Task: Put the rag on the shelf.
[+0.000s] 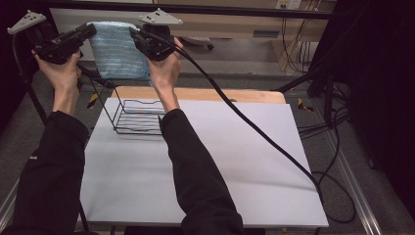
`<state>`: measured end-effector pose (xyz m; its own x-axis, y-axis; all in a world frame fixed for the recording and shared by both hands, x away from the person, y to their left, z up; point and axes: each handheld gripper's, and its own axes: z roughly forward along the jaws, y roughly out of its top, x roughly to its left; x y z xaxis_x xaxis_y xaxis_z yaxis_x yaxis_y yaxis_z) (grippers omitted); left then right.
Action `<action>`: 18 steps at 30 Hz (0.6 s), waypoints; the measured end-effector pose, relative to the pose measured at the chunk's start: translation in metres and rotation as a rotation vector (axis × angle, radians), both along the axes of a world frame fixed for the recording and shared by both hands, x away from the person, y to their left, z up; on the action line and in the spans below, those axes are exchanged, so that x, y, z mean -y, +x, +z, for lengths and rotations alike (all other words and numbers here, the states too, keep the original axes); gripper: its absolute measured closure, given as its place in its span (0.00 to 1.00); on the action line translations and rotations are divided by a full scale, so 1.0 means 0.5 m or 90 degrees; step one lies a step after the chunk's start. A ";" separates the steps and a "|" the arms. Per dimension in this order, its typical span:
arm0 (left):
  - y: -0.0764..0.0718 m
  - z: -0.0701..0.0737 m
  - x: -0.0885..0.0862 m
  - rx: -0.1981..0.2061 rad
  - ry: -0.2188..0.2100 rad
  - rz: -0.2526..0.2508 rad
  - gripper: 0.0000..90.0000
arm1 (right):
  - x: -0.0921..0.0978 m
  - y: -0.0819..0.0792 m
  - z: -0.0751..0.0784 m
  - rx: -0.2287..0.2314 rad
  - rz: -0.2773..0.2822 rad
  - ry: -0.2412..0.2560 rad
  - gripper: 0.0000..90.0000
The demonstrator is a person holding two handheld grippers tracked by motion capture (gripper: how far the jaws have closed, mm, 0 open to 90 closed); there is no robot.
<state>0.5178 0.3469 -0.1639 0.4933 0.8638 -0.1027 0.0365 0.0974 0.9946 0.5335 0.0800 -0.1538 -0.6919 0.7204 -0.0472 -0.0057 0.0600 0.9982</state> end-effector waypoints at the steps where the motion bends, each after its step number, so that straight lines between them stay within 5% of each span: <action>1: 0.002 -0.003 0.001 -0.002 -0.001 -0.001 0.92 | 0.002 0.002 -0.005 -0.002 0.000 -0.002 0.89; 18: -0.003 -0.067 -0.006 -0.022 0.019 -0.016 0.92 | 0.007 0.012 -0.069 -0.031 0.008 -0.014 0.89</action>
<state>0.5162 0.3497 -0.1974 0.5117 0.8540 -0.0946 0.0736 0.0661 0.9951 0.5397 0.0763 -0.1881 -0.7023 0.7113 -0.0290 0.0423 0.0824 0.9957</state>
